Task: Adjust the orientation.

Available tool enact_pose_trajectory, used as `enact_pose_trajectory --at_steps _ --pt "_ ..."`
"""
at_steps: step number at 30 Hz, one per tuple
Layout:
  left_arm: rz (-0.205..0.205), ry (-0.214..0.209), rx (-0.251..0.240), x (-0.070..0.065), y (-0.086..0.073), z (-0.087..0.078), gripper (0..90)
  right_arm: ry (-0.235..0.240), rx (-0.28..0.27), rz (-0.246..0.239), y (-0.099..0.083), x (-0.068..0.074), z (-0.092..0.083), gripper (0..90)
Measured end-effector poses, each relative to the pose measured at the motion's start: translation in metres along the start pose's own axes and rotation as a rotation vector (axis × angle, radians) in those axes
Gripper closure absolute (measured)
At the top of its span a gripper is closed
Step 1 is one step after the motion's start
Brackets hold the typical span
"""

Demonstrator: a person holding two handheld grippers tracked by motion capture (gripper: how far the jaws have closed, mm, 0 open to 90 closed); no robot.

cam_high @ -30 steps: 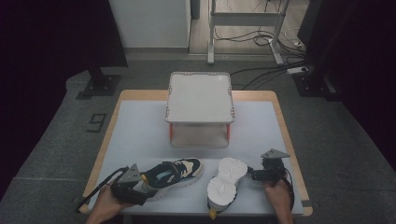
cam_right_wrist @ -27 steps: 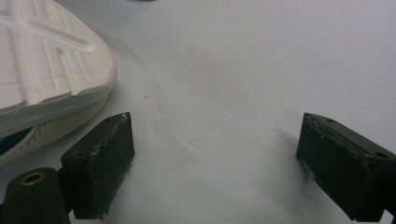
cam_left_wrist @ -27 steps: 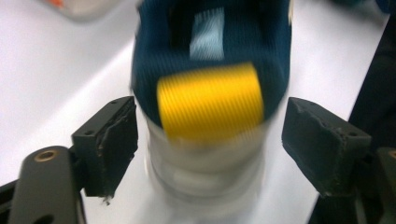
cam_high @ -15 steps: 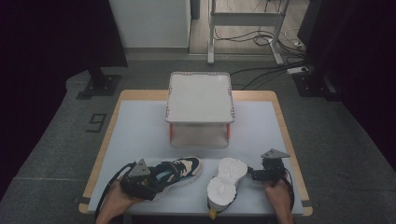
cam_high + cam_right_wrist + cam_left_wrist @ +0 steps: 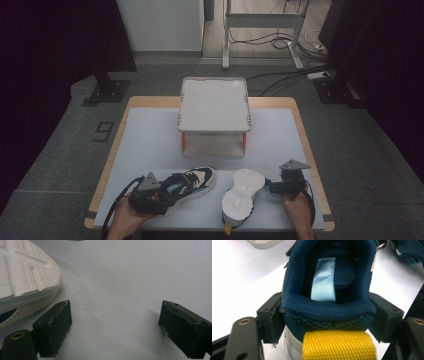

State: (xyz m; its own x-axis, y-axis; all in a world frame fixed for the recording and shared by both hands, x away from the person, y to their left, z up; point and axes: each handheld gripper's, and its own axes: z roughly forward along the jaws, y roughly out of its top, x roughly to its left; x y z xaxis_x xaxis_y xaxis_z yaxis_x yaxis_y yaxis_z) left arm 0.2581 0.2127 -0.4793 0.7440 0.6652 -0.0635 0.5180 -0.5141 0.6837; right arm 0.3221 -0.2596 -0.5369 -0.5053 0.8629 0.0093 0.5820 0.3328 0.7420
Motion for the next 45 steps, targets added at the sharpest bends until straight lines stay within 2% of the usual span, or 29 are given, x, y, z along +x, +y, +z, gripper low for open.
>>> enact_pose_trajectory --at_steps 3,5,6,7,8,11,13,14,15,16,17,18,24,30,34,37,45 --pt "-0.016 0.014 -0.012 -0.002 0.001 0.000 26.6 0.000 0.000 0.000 0.000 0.000 0.000 10.3" --pt "-0.032 0.048 -0.029 -0.005 0.004 0.000 27.5 0.000 0.000 0.000 0.000 0.000 0.000 10.4" --pt "-0.032 0.048 -0.029 -0.005 0.004 0.000 27.9 0.000 0.000 0.000 0.000 0.000 0.000 10.4" --pt "-0.052 0.063 -0.039 -0.003 0.008 -0.002 28.0 0.000 0.000 0.000 0.000 0.000 0.000 10.4" --pt "-0.052 0.063 -0.039 -0.003 0.008 -0.002 28.1 0.000 0.000 0.000 0.000 0.000 0.000 10.4" --pt "-0.097 0.072 -0.076 0.000 0.017 -0.008 28.4 0.000 0.000 0.000 0.000 0.000 0.000 10.3" --pt "-0.105 0.079 -0.082 0.000 0.019 -0.009 28.4 0.000 0.000 0.000 0.000 0.000 0.000 10.4" --pt "-0.114 0.101 -0.083 0.000 0.025 -0.010 28.3 0.000 0.000 0.000 0.000 0.000 0.000 10.4" --pt "-0.114 0.101 -0.083 0.000 0.025 -0.010 28.3 0.000 0.000 0.000 0.000 0.000 0.000 10.3" --pt "-0.120 0.131 -0.085 -0.001 0.031 -0.009 28.3 0.000 0.000 0.000 0.000 0.000 0.000 10.4" --pt "-0.120 0.131 -0.085 -0.001 0.031 -0.009 28.3 0.000 0.000 0.000 0.000 0.000 0.000 10.3" --pt "-0.129 0.149 -0.088 0.000 0.037 -0.008 28.3 0.000 0.000 0.000 0.000 0.000 0.000 10.4" --pt "-0.162 0.160 -0.097 0.008 0.051 0.003 28.2 0.000 0.000 0.000 0.000 0.000 0.000 10.4" --pt "-0.202 0.203 -0.103 0.021 0.071 0.022 28.1 0.001 0.000 0.000 0.000 0.000 0.000 10.4" --pt "-0.216 0.218 -0.098 0.024 0.078 0.032 27.9 0.001 0.000 0.000 0.000 0.000 0.000 10.4" --pt "-0.228 0.249 -0.077 0.027 0.088 0.047 27.9 0.001 0.000 0.000 0.000 0.000 0.000 10.4" --pt "-0.257 0.300 -0.076 0.029 0.101 0.062 27.8 0.001 0.000 0.001 0.000 0.000 0.000 10.4"
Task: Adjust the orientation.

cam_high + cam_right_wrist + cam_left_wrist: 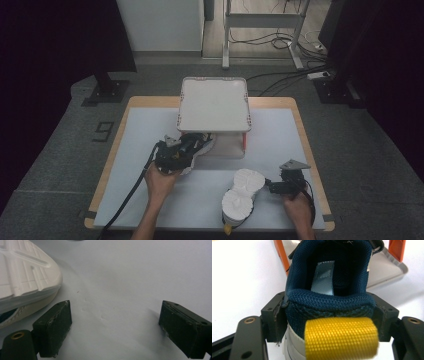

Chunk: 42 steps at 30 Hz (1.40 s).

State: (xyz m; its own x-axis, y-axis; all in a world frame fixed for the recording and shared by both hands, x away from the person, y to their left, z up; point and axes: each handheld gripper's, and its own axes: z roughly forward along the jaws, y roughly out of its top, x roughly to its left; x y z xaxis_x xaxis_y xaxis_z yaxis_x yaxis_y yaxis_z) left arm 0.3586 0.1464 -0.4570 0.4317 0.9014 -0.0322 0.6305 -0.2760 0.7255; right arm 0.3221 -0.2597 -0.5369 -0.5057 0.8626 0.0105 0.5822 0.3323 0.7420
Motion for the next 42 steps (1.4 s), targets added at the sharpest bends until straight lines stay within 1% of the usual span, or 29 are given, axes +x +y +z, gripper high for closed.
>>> enact_pose_trajectory --at_steps 3,5,7,11,12,13,14,17,19,20,21,22,23,24,25,26,27,28,29,30,32,34,35,36,37,38,40,41,42 --pt "-0.014 0.012 -0.004 -0.003 0.004 0.006 27.7 0.000 0.000 0.000 0.000 0.000 0.000 10.3" --pt "-0.026 0.030 -0.008 -0.005 0.008 0.011 27.7 0.000 0.000 0.000 0.000 0.000 0.000 10.3" --pt "-0.032 0.038 -0.007 -0.006 0.010 0.014 27.5 0.000 0.000 0.000 0.000 0.000 0.000 10.3" --pt "-0.043 0.052 -0.006 -0.007 0.011 0.020 27.1 0.000 0.000 0.000 0.000 0.000 0.000 10.4" --pt "-0.042 0.071 0.000 -0.008 0.010 0.024 26.9 0.000 0.000 0.000 0.000 0.000 0.000 10.4" --pt "-0.042 0.071 0.000 -0.008 0.010 0.024 26.7 0.000 0.000 0.000 0.000 0.000 0.000 10.4" --pt "-0.044 0.079 0.006 -0.007 0.009 0.029 26.5 0.000 0.000 0.000 0.000 0.000 0.000 10.4" --pt "-0.056 0.073 0.001 -0.007 0.009 0.030 24.5 0.000 0.000 0.000 0.000 0.000 0.000 10.3" --pt "-0.069 0.060 0.011 -0.005 0.010 0.030 20.6 0.000 0.000 0.000 0.000 0.000 0.000 10.4" --pt "-0.075 0.049 0.013 -0.004 0.010 0.030 20.6 0.000 0.000 0.000 0.000 0.000 0.000 10.4" --pt "-0.074 0.045 0.017 -0.003 0.011 0.028 11.2 0.000 0.000 0.000 0.000 0.000 0.000 10.4" --pt "-0.074 0.045 0.017 -0.003 0.011 0.028 8.2 0.000 0.000 0.000 0.000 0.000 0.000 10.4" --pt "-0.066 0.014 0.014 -0.002 0.012 0.023 7.1 0.000 0.000 0.000 0.000 0.000 0.000 10.4" --pt "-0.066 0.014 0.014 -0.002 0.012 0.023 7.0 0.000 0.000 0.000 0.000 0.000 0.000 10.4" --pt "-0.059 -0.002 0.015 -0.001 0.013 0.020 7.0 0.000 0.000 0.000 0.000 0.000 0.000 10.4" --pt "-0.029 -0.025 0.014 0.001 0.013 0.013 7.7 0.000 0.000 0.000 0.000 0.000 0.000 10.3" --pt "-0.029 -0.025 0.014 0.001 0.013 0.013 10.0 0.000 0.000 0.000 0.000 0.000 0.000 10.3" --pt "-0.012 -0.026 0.018 0.001 0.013 0.009 10.0 0.000 0.000 0.000 0.000 0.000 0.000 10.4" --pt "0.006 -0.032 0.016 0.003 0.013 0.005 13.9 0.000 0.000 0.000 0.000 0.000 0.000 10.4" --pt "0.014 -0.040 0.015 0.004 0.013 0.001 14.9 0.000 0.000 -0.001 0.000 0.000 0.000 10.3" --pt "0.021 -0.056 0.031 0.009 0.012 -0.005 19.4 -0.001 0.000 -0.001 0.000 0.000 0.000 10.4" --pt "0.025 -0.062 0.033 0.010 0.011 -0.006 24.6 0.000 0.000 -0.001 0.000 0.000 0.000 10.4" --pt "0.029 -0.077 0.037 0.011 0.009 -0.007 24.6 -0.001 0.000 -0.001 0.000 0.000 0.000 10.4" --pt "0.035 -0.076 0.040 0.011 0.008 -0.007 26.7 -0.001 0.000 -0.001 0.000 0.000 0.000 10.4" --pt "0.040 -0.072 0.040 0.011 0.007 -0.008 32.4 0.000 0.000 0.000 0.000 0.000 0.000 10.4" --pt "0.045 -0.077 0.040 0.011 0.006 -0.008 33.7 0.000 0.000 -0.001 0.000 0.000 0.000 10.4" --pt "0.038 -0.121 0.037 0.009 0.003 -0.010 36.4 0.000 0.000 0.000 0.000 0.000 0.000 10.3" --pt "0.038 -0.121 0.037 0.009 0.003 -0.010 37.6 0.000 0.000 0.000 0.000 0.000 0.000 10.3" --pt "0.056 -0.174 0.041 0.005 0.003 -0.011 39.3 0.000 0.000 0.000 0.000 0.000 0.000 10.4"
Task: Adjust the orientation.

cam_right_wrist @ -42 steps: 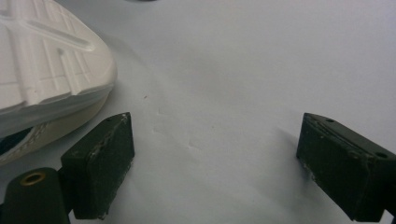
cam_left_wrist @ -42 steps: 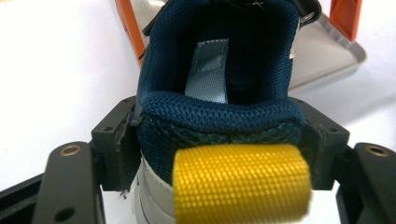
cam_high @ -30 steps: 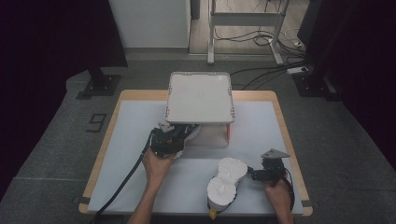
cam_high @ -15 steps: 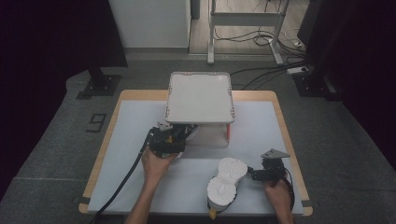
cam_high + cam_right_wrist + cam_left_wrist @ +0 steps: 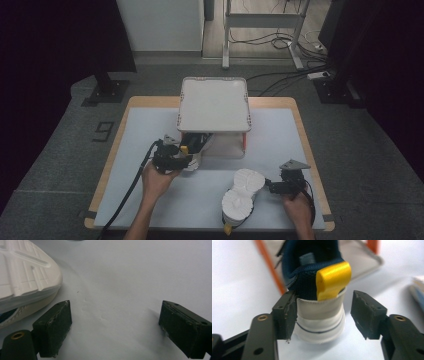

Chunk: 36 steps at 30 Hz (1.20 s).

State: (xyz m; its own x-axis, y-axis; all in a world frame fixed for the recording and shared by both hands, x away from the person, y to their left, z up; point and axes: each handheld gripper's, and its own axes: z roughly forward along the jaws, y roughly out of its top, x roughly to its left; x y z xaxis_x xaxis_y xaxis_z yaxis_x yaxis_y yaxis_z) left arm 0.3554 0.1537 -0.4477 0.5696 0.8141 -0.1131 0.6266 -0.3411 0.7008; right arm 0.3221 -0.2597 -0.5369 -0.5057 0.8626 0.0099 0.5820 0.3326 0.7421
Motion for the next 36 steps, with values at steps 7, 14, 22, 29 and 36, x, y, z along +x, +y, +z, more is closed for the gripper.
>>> enact_pose_trajectory --at_steps 7,14,22,29,36 --pt "0.064 0.032 -0.048 -0.006 0.004 -0.002 32.3 0.000 0.000 0.000 0.000 0.000 0.000 10.4" --pt "0.096 0.004 -0.097 -0.005 0.013 0.004 40.3 0.000 0.000 0.000 0.000 0.000 0.000 10.4" --pt "0.154 0.057 -0.100 -0.013 0.018 0.011 47.6 0.000 0.000 0.000 0.000 0.000 0.000 10.3" --pt "0.159 0.143 -0.118 -0.014 0.023 0.021 50.8 0.000 0.000 0.000 0.000 0.000 0.000 10.4" --pt "0.137 0.182 -0.128 -0.011 0.028 0.029 51.1 0.000 -0.001 0.001 0.000 0.000 0.000 10.3"
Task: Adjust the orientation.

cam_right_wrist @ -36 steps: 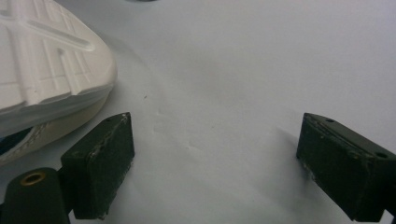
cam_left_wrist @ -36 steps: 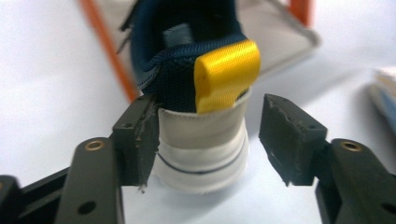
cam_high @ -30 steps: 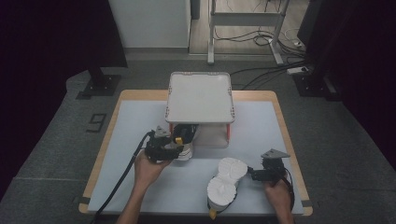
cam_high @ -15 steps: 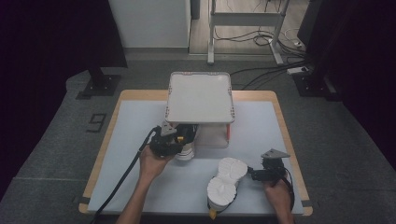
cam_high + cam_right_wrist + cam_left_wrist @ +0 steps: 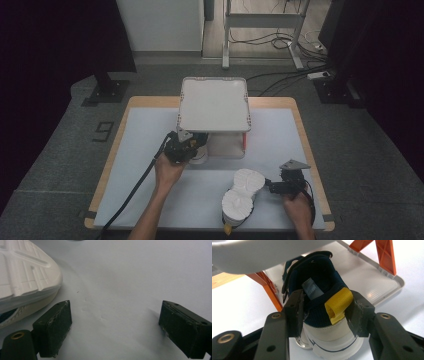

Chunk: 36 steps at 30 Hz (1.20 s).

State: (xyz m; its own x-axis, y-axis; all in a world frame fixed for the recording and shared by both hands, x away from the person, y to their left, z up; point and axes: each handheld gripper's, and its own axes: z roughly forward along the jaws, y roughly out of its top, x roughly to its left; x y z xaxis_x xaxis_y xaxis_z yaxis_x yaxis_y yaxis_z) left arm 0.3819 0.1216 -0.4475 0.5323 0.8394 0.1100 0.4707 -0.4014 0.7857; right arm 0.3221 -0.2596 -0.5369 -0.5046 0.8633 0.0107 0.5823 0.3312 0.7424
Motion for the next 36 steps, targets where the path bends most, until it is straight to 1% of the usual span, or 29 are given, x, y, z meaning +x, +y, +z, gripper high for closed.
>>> enact_pose_trajectory --at_steps 3,4,5,6,8,9,10,11,12,13,14,15,16,17,18,19,20,22,23,24,25,28,32,34,36 --pt "-0.008 0.005 -0.005 0.000 0.000 0.001 50.0 0.000 0.000 0.000 0.000 0.000 0.000 10.4" --pt "-0.022 0.003 -0.001 0.000 0.000 0.000 49.3 0.000 0.000 0.000 0.000 0.000 0.000 10.4" --pt "-0.022 0.003 -0.001 0.000 0.000 0.000 48.5 0.000 0.000 0.000 0.000 0.000 0.000 10.4" --pt "-0.033 -0.005 0.012 -0.001 -0.002 -0.003 47.5 0.000 0.000 0.000 0.000 0.000 0.000 10.4" --pt "-0.035 -0.011 0.014 -0.001 -0.004 -0.006 46.7 0.001 0.000 -0.001 0.000 0.000 0.000 10.4" --pt "-0.047 -0.026 0.012 -0.002 -0.010 -0.012 46.9 0.001 0.000 -0.001 0.000 0.000 0.000 10.4" --pt "-0.047 -0.026 0.012 -0.002 -0.010 -0.012 48.5 0.001 0.000 -0.001 0.000 0.000 0.000 10.3" --pt "-0.056 -0.045 0.013 -0.003 -0.014 -0.015 48.5 0.001 0.000 -0.001 0.000 0.000 0.000 10.3" --pt "-0.058 -0.081 0.014 -0.004 -0.021 -0.020 53.1 0.001 0.000 -0.001 0.000 0.000 0.000 10.4" --pt "-0.058 -0.081 0.014 -0.004 -0.021 -0.020 56.4 0.001 0.000 -0.001 0.000 0.000 0.000 10.4" --pt "-0.058 -0.104 0.013 -0.006 -0.024 -0.022 59.2 0.001 0.000 -0.002 0.000 0.000 0.000 10.3" --pt "-0.055 -0.129 0.018 -0.008 -0.026 -0.022 59.2 0.001 0.000 -0.002 0.000 0.000 0.000 10.3" --pt "-0.045 -0.146 0.024 -0.010 -0.027 -0.021 61.6 0.001 0.000 -0.001 0.000 0.000 0.000 10.3" --pt "-0.040 -0.154 0.029 -0.012 -0.028 -0.018 63.4 0.001 0.000 -0.001 0.000 0.000 0.000 10.3" --pt "-0.042 -0.159 0.031 -0.013 -0.028 -0.015 65.2 0.001 0.001 -0.001 0.000 0.000 0.000 10.4" --pt "-0.054 -0.165 0.035 -0.013 -0.028 -0.010 65.9 0.001 0.000 -0.002 0.000 0.000 0.000 10.4" --pt "-0.055 -0.145 0.041 -0.013 -0.028 -0.003 66.5 0.000 0.000 -0.002 0.000 0.000 0.000 10.4" --pt "-0.054 -0.138 0.029 -0.012 -0.028 0.002 69.1 0.001 0.001 -0.002 0.000 0.000 0.000 10.4" --pt "-0.054 -0.138 0.029 -0.012 -0.028 0.002 69.1 0.001 0.001 -0.002 0.000 0.000 0.000 10.4" --pt "-0.050 -0.120 0.028 -0.011 -0.026 0.007 69.1 0.001 0.001 -0.001 0.000 0.000 0.000 10.4" --pt "-0.050 -0.120 0.028 -0.011 -0.026 0.007 69.1 0.001 0.001 -0.001 0.000 0.000 0.000 10.4" --pt "-0.066 -0.118 0.023 -0.007 -0.024 0.015 69.1 0.001 0.000 -0.001 0.000 0.000 0.000 10.3" --pt "-0.064 -0.107 0.025 -0.006 -0.022 0.021 68.7 0.001 0.000 -0.001 0.000 0.000 0.000 10.3" --pt "-0.052 -0.096 0.032 -0.006 -0.022 0.027 68.3 0.001 0.001 -0.001 0.000 0.000 0.000 10.3" --pt "-0.049 -0.097 0.029 -0.007 -0.021 0.029 67.9 0.001 0.001 -0.001 0.000 0.000 0.000 10.4"
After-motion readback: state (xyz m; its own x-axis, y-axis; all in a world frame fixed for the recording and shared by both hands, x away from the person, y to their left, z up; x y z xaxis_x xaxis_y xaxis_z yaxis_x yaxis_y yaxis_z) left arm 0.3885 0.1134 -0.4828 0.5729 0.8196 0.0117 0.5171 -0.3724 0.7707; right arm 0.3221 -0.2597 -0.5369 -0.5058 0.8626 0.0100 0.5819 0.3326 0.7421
